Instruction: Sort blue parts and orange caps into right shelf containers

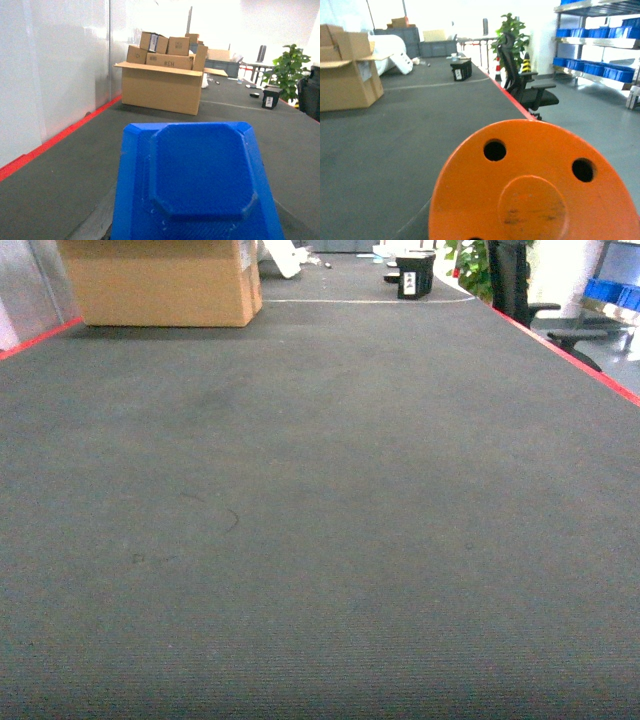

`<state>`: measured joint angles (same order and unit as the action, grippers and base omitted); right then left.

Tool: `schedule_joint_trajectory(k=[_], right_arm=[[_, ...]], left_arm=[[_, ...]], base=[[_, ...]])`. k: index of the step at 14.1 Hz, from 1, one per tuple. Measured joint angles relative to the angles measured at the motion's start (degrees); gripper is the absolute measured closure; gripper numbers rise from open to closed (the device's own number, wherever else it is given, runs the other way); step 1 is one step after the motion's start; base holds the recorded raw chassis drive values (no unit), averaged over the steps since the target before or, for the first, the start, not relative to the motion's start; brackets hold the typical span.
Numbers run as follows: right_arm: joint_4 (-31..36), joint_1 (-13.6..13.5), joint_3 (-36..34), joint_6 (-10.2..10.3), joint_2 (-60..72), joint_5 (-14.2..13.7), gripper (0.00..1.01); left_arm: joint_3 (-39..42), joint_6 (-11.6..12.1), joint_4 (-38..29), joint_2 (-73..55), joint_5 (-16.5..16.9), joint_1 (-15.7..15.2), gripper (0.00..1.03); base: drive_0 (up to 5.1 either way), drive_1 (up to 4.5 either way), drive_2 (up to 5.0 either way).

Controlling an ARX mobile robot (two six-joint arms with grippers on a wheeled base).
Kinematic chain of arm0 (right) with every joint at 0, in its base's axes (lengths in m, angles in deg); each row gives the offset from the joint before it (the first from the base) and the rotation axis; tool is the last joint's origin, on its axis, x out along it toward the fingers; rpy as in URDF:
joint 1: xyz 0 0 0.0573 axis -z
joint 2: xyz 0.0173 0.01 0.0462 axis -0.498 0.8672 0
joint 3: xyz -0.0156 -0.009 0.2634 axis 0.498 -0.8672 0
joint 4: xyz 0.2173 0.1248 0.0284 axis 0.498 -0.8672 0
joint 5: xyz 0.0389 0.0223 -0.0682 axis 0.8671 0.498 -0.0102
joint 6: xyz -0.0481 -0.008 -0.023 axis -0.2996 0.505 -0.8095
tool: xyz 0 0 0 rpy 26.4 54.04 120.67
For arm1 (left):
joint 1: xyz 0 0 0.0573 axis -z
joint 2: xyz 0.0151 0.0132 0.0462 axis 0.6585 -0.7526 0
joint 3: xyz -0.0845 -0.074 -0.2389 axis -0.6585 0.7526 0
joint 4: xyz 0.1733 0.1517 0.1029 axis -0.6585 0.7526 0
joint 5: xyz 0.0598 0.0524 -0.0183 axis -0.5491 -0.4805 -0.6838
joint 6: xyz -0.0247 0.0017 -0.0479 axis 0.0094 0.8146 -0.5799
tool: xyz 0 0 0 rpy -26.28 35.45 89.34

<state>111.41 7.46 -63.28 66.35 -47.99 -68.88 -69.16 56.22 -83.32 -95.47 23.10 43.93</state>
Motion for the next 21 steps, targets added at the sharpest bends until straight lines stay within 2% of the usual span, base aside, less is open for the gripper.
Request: schedule_joint_trajectory(k=[1,4,5,6,7,8,9,11,14,15,16,18,19,21], right_arm=[[-0.72,-1.31,-0.28,-1.05,-4.55,-2.73,0.56],[-0.90,-1.95,-0.28,-1.81,-6.25,-3.30,0.56],[-1.07,-1.95,-0.28,-1.81,-5.90,-3.28,0.56],[-10.73,1.01,0.74,-1.77,-8.37,4.50,0.56],[-15.08,3.72,0.31,-1.77,-10.56,10.54,0.56],[-16.50,6.78,-2.03,-1.77,-13.16,15.63,0.56],[-16.61,8.72,-3.98,-1.77,-14.69,18.67,0.56],[-16.96,11.82,-6.47,-1.77,-17.33,22.23,0.56],[-17.81,15.78,-9.27,-1.75,-21.14,26.14,0.56],[-18.45,20.87,-10.19,-1.77,-22.64,31.67,0.56],[-18.69,22.93,-10.67,-1.68,-23.43,31.93,0.56],[-19.50,22.43,-11.78,-1.68,-25.42,32.96,0.56],[-19.80,22.43,-12.28,-1.68,-26.14,32.96,0.56],[-22.99,22.43,-12.59,-1.68,-29.05,32.96,0.56]], left_arm=[[0.00,-0.04,2.64,4.48,-1.07,0.42,0.60],[0.00,-0.09,2.80,5.60,-1.57,0.31,0.60],[-0.17,-0.02,4.42,5.53,-0.63,0.07,0.60],[-1.86,1.09,14.71,6.95,7.41,-2.45,0.60],[-1.20,1.68,19.19,8.35,12.09,-2.95,0.60],[0.94,1.95,19.32,9.92,13.90,-2.84,0.60],[2.69,1.99,18.91,10.99,14.29,-2.64,0.60],[5.25,1.99,18.67,13.27,14.25,-2.69,0.60],[8.13,1.99,18.51,16.20,14.27,-2.69,0.60],[8.94,1.99,18.71,17.14,14.27,-2.69,0.60],[9.62,1.99,18.88,18.05,14.21,-2.69,0.60],[10.64,1.99,20.48,19.96,14.25,-2.69,0.60],[11.04,1.99,26.49,24.87,14.36,-2.69,0.60],[11.82,2.01,26.32,28.15,14.23,-2.69,0.60]], base=[[0.0,0.00,0.0],[0.0,0.00,0.0],[0.0,0.00,0.0],[0.0,0.00,0.0],[0.0,0.00,0.0],[0.0,0.00,0.0],[0.0,0.00,0.0],[0.0,0.00,0.0],[0.0,0.00,0.0],[0.0,0.00,0.0],[0.0,0.00,0.0],[0.0,0.00,0.0],[0.0,0.00,0.0],[0.0,0.00,0.0]])
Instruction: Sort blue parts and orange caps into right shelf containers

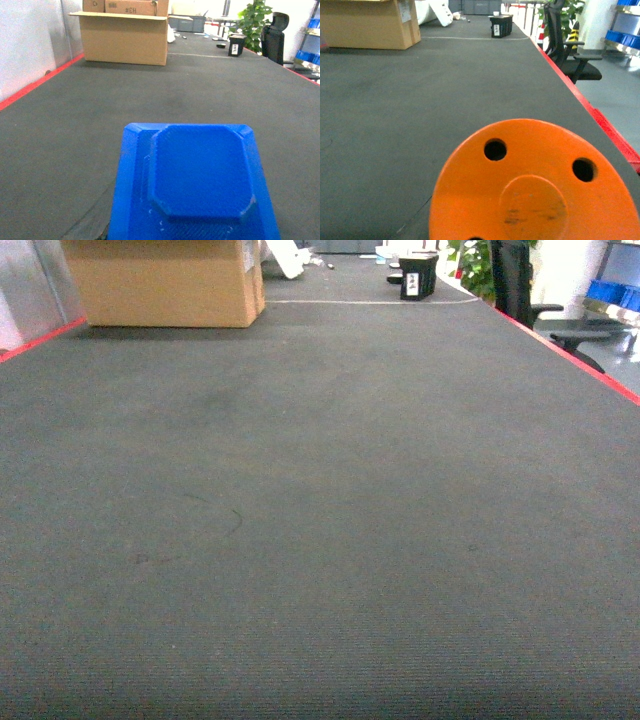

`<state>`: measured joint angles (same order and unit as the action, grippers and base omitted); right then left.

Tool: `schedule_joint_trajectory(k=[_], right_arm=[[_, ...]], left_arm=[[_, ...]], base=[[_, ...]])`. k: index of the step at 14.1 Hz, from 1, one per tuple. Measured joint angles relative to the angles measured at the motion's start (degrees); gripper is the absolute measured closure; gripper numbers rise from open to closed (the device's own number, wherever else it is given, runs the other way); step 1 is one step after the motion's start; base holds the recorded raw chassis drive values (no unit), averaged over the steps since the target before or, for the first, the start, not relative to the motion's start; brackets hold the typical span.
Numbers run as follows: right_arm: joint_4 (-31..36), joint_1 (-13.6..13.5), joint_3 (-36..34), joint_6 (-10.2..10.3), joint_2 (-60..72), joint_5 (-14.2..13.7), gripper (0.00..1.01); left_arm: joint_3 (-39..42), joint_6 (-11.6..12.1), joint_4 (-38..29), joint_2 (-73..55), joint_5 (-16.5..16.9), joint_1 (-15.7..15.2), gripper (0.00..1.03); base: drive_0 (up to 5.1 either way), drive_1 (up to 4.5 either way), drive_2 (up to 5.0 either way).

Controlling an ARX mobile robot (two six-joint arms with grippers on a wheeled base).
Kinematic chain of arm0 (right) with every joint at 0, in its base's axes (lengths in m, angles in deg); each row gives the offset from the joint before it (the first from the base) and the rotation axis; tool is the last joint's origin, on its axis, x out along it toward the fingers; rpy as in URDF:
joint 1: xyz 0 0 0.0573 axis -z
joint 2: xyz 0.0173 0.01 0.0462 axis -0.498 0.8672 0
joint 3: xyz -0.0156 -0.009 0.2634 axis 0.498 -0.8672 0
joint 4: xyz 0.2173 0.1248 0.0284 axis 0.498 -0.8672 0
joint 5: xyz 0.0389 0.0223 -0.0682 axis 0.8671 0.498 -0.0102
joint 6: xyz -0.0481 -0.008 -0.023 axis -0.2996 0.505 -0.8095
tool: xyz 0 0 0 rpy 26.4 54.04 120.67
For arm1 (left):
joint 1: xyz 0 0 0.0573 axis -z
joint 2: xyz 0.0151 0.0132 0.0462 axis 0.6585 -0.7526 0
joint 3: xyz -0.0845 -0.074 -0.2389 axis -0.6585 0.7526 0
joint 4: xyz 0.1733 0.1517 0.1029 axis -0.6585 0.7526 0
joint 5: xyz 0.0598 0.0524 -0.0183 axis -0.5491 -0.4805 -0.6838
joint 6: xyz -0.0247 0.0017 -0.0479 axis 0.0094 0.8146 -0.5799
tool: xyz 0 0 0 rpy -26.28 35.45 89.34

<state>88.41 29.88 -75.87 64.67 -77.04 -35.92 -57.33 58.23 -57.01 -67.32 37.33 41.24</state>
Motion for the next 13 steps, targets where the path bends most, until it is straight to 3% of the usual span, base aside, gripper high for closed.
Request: schedule_joint_trajectory(k=[1,13], right_arm=[[-5.70,0.00,-0.81,0.00,-5.57,0.04,0.56],[-5.46,0.00,-2.14,0.02,-8.74,-0.02,0.56]], left_arm=[[0.11,-0.02,0.39,0.02,-0.07,0.00,0.60],[2.19,0.04,0.24,1.95,0.02,0.00,0.61]], base=[[0.0,0.00,0.0],[0.0,0.00,0.0]])
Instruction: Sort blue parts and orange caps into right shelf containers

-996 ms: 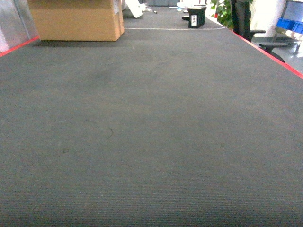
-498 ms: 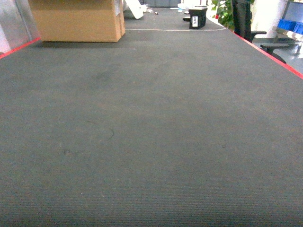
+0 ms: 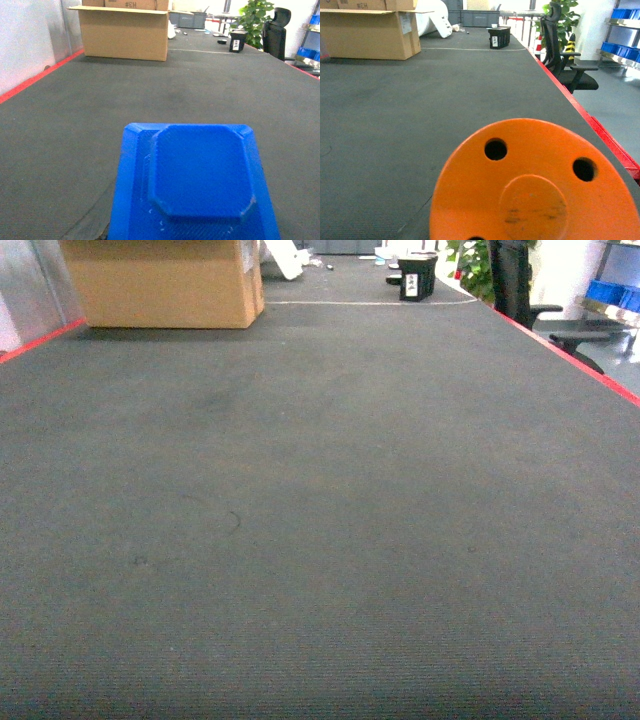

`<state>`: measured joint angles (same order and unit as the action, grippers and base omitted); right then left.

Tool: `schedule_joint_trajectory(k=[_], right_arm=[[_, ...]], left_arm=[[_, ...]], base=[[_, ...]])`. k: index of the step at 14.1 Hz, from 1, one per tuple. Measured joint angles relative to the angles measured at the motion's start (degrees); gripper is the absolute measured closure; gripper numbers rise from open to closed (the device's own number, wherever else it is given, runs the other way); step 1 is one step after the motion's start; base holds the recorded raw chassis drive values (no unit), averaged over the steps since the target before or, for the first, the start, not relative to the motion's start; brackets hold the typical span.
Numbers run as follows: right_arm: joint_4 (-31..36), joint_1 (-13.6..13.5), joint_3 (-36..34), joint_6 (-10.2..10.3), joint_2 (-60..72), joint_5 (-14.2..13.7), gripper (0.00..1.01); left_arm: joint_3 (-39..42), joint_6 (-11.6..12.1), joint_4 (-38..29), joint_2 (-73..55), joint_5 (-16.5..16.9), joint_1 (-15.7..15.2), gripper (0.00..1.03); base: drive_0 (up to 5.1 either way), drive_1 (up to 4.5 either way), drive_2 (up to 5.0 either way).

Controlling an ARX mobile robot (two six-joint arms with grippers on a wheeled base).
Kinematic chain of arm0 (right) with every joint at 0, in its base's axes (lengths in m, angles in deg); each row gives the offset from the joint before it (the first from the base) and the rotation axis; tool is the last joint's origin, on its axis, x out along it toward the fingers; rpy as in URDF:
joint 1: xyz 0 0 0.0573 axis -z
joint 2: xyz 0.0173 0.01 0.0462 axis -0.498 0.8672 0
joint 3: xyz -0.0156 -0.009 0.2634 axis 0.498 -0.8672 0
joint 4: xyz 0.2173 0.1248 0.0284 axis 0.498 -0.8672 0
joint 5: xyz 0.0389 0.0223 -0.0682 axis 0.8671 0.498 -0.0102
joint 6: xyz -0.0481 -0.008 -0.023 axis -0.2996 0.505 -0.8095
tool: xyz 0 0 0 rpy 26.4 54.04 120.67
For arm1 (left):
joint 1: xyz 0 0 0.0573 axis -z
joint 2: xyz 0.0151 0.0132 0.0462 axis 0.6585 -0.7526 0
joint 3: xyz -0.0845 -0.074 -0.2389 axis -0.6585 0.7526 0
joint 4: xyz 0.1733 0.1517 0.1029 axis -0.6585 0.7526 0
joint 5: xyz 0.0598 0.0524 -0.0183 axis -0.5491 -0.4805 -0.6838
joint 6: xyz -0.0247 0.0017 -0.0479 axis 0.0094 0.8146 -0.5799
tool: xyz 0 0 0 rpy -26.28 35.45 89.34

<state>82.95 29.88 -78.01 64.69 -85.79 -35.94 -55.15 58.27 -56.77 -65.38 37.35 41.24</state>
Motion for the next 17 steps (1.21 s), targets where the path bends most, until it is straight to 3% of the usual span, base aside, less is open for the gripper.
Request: schedule_joint_trajectory(k=[11,17], right_arm=[[-0.02,0.00,0.00,-0.02,0.00,0.02,0.56],[-0.02,0.00,0.00,0.00,0.00,0.02,0.56]], left_arm=[[0.00,0.00,0.02,0.00,-0.02,-0.04,0.61],[0.00,0.00,0.00,0.00,0.00,-0.04,0.61]], base=[[0.0,0.00,0.0],[-1.7,-1.71,-1.7]])
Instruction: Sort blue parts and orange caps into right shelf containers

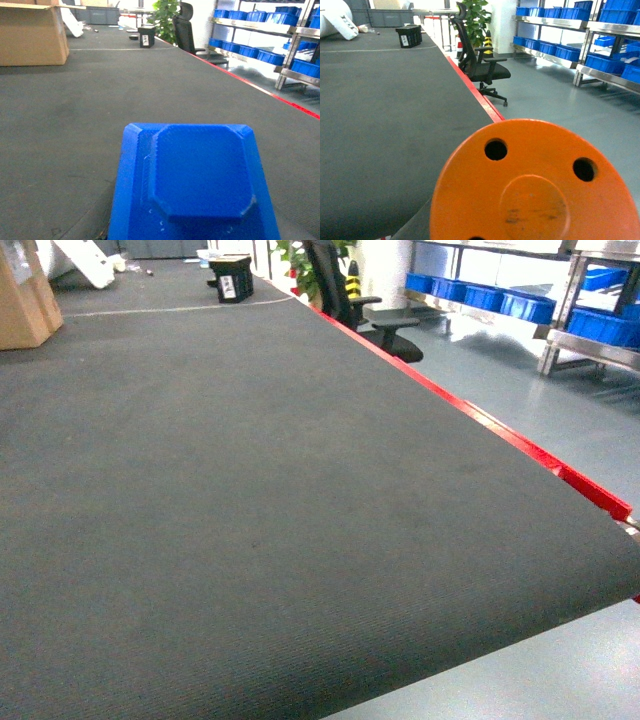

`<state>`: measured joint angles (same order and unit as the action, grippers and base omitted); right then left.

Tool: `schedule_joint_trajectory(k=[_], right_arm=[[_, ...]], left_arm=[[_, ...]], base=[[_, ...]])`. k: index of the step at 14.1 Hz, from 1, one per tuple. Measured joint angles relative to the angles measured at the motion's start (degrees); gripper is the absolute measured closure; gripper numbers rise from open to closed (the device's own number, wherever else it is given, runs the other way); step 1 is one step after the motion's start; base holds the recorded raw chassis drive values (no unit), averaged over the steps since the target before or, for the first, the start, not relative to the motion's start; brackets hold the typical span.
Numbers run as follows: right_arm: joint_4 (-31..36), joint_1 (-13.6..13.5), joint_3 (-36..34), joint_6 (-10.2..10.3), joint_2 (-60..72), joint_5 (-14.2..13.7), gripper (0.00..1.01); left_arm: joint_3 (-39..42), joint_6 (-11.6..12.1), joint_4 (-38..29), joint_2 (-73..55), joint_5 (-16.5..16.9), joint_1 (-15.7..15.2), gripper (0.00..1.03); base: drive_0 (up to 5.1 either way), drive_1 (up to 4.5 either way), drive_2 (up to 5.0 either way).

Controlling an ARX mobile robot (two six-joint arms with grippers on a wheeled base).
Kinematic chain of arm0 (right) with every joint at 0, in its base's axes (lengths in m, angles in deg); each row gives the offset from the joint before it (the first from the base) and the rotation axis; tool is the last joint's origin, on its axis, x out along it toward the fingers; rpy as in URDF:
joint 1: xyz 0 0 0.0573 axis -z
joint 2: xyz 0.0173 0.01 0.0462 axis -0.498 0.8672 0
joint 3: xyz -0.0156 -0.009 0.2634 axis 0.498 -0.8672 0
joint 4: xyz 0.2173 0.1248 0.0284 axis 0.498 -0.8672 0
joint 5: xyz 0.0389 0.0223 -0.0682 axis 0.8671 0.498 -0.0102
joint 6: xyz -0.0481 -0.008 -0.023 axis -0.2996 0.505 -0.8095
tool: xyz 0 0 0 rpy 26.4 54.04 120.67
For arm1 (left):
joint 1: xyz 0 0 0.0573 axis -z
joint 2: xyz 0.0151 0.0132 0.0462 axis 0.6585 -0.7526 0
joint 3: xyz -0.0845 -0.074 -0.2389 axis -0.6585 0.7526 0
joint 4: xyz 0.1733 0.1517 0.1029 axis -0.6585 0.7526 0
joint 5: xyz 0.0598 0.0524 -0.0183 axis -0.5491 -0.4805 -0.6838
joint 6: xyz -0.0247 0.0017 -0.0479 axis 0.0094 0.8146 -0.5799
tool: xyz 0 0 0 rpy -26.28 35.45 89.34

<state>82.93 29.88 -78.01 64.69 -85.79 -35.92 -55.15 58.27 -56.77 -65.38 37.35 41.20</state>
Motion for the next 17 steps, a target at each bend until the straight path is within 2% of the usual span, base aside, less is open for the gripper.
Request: schedule_joint_trajectory(k=[17], right_arm=[[0.00,0.00,0.00,0.00,0.00,0.00,0.56]], left_arm=[[0.00,0.00,0.00,0.00,-0.02,0.00,0.61]], base=[[-1.7,-1.71,-1.7]])
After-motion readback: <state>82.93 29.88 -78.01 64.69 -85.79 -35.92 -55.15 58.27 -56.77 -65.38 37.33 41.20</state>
